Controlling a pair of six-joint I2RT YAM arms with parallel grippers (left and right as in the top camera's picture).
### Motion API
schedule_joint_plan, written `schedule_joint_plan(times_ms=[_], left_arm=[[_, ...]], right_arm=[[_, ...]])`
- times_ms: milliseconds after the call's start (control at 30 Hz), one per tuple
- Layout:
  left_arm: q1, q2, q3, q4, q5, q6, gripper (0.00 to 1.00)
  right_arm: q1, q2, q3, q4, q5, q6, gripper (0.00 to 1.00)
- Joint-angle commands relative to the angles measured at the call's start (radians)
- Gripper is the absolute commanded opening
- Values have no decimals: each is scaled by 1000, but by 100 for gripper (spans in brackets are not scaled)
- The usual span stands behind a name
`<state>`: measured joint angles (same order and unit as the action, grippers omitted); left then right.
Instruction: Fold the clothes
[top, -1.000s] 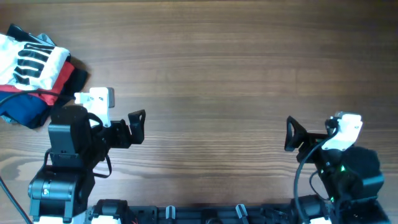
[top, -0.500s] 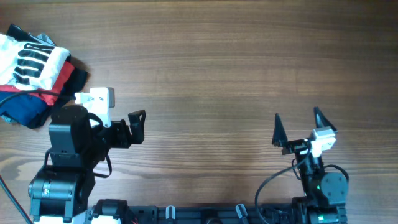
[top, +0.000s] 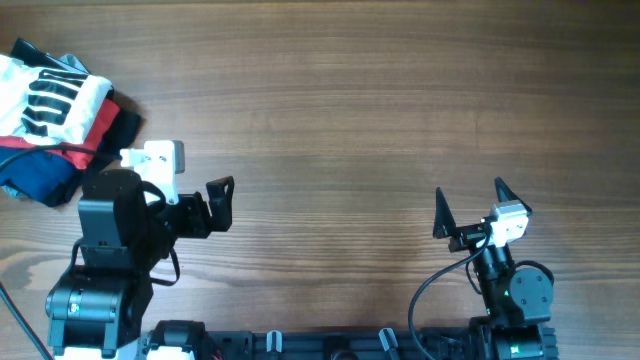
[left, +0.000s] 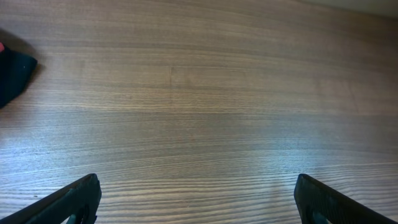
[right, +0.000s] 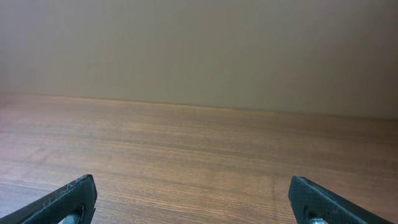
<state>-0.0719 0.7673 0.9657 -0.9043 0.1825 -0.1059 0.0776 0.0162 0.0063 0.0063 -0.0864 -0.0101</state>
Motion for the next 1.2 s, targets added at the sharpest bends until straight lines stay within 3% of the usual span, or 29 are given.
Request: schedule_joint_plan(times_ms=[0, 467, 600, 700, 967, 1167], left_arm=[[1, -1, -4, 2, -5, 20, 100], [1, -14, -4, -3, -6, 20, 100], [-16, -163, -29, -129, -28, 21, 100], [-15, -348, -126, -117, -73, 21, 100], [-16, -702, -512, 129, -133, 21, 100], [-15, -764, -747, 539, -133, 26, 100]], right_arm=[[-5, -5, -1, 0, -16, -13, 100], [-5, -5, -1, 0, -16, -14, 100], [-5, -5, -1, 0, -16, -14, 100], [-5, -5, -1, 0, -17, -14, 100], [-5, -5, -1, 0, -17, -14, 100], [-5, -5, -1, 0, -16, -14, 100]])
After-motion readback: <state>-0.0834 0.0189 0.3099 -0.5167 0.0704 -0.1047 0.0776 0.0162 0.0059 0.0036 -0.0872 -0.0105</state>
